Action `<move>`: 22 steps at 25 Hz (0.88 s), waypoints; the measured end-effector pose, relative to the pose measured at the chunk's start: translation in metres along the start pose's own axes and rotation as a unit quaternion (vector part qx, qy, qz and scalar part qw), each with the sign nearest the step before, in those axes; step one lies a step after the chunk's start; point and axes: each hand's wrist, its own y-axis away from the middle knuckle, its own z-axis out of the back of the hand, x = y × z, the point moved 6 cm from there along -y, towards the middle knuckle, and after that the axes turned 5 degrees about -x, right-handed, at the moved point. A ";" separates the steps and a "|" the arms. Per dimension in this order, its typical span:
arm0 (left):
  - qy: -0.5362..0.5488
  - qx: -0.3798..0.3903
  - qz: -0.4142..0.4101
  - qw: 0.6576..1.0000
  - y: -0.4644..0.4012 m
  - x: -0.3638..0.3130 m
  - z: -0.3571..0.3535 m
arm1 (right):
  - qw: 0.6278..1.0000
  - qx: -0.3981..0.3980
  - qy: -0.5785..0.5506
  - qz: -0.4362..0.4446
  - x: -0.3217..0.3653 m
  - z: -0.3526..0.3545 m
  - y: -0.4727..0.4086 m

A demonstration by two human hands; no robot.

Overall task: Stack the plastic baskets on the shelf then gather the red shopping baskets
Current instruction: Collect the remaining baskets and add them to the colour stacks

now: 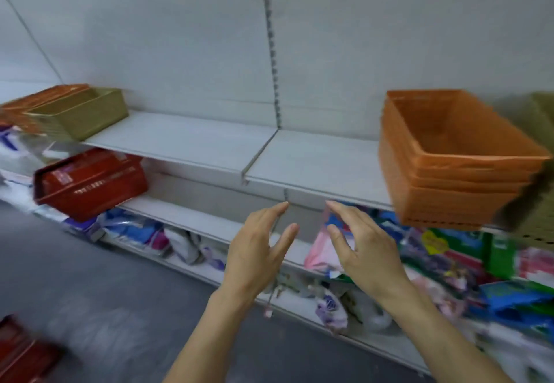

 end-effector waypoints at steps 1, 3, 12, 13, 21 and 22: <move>-0.005 0.009 0.008 1.000 0.000 0.027 0.019 | 1.000 0.017 -0.007 -0.003 0.018 -0.029 -0.004; -0.017 0.022 0.028 0.999 0.001 0.079 0.056 | 0.998 0.060 -0.025 -0.009 0.051 -0.087 -0.009; -0.041 0.005 0.119 0.992 -0.026 0.274 0.186 | 0.981 0.172 -0.087 0.010 0.190 -0.290 -0.070; -0.040 -0.003 0.128 0.991 -0.034 0.293 0.198 | 0.979 0.181 -0.091 0.015 0.203 -0.310 -0.082; -0.070 -0.042 0.171 0.982 -0.138 0.464 0.306 | 0.963 0.218 -0.158 0.025 0.306 -0.488 -0.210; -0.073 -0.047 0.174 0.981 -0.154 0.483 0.321 | 0.961 0.217 -0.170 0.022 0.321 -0.507 -0.229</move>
